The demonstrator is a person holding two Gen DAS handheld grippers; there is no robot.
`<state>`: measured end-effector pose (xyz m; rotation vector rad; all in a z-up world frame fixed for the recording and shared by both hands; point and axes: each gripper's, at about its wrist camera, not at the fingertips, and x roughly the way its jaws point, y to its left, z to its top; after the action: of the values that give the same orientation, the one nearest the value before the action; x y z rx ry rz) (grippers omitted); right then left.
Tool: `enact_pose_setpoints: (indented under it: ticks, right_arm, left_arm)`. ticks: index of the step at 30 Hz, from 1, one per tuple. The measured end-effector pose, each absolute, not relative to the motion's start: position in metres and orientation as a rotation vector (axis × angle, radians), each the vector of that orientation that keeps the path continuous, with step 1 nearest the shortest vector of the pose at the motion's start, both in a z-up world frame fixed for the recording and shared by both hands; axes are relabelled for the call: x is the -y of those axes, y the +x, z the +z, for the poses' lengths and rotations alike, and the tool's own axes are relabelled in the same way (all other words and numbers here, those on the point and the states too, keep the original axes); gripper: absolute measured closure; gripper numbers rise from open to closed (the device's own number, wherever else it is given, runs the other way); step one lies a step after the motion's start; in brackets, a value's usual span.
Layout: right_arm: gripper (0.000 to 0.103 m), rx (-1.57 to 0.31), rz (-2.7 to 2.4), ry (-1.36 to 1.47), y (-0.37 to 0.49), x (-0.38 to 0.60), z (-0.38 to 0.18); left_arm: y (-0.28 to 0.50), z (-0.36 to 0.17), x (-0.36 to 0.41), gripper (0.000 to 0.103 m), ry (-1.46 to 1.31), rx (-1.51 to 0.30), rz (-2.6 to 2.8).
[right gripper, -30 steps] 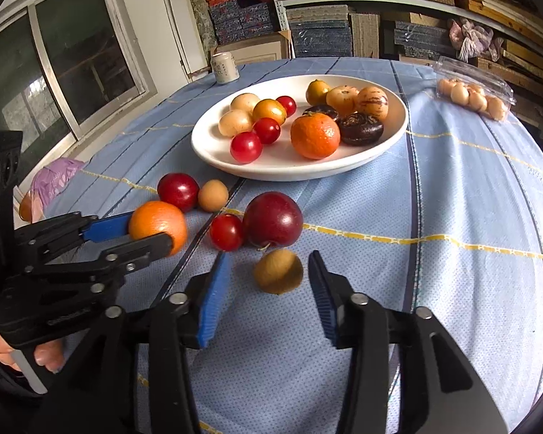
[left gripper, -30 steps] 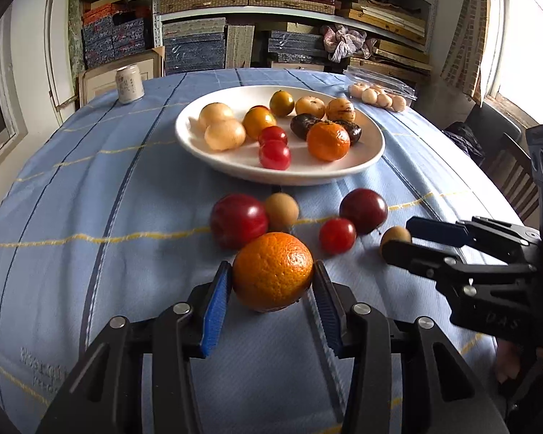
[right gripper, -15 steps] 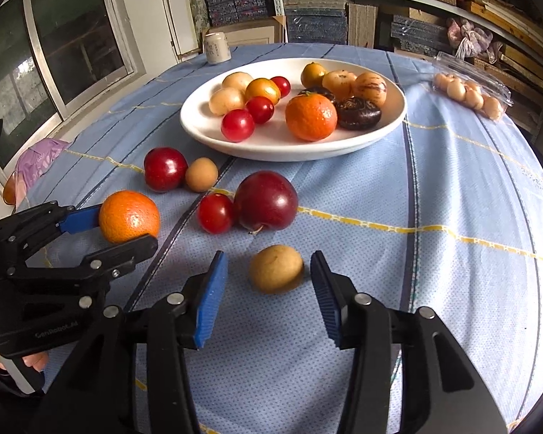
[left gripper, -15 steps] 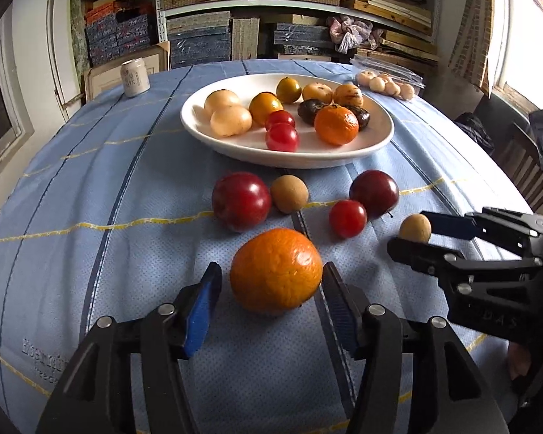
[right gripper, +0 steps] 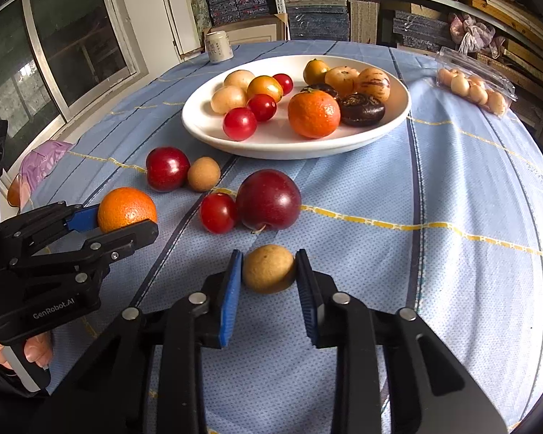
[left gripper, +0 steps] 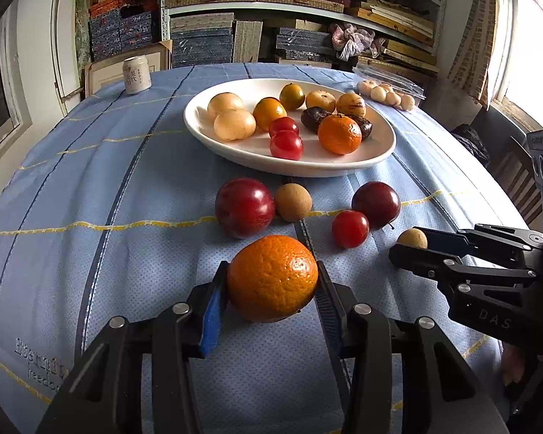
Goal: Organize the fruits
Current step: 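Grasp the orange with the left gripper while the right gripper grasps a small tan-brown fruit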
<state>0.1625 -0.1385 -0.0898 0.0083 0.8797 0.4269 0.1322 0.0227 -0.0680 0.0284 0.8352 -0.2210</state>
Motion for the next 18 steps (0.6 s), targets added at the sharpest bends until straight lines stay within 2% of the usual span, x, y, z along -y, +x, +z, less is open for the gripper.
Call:
enact_pose_setpoints:
  ticks: [18]
  right_arm:
    - [0.074, -0.876, 0.408, -0.001, 0.1615, 0.1367, -0.0899]
  left_arm:
    - [0.1323, -0.0678, -0.0257, 0.057, 0.009, -0.832, -0.223]
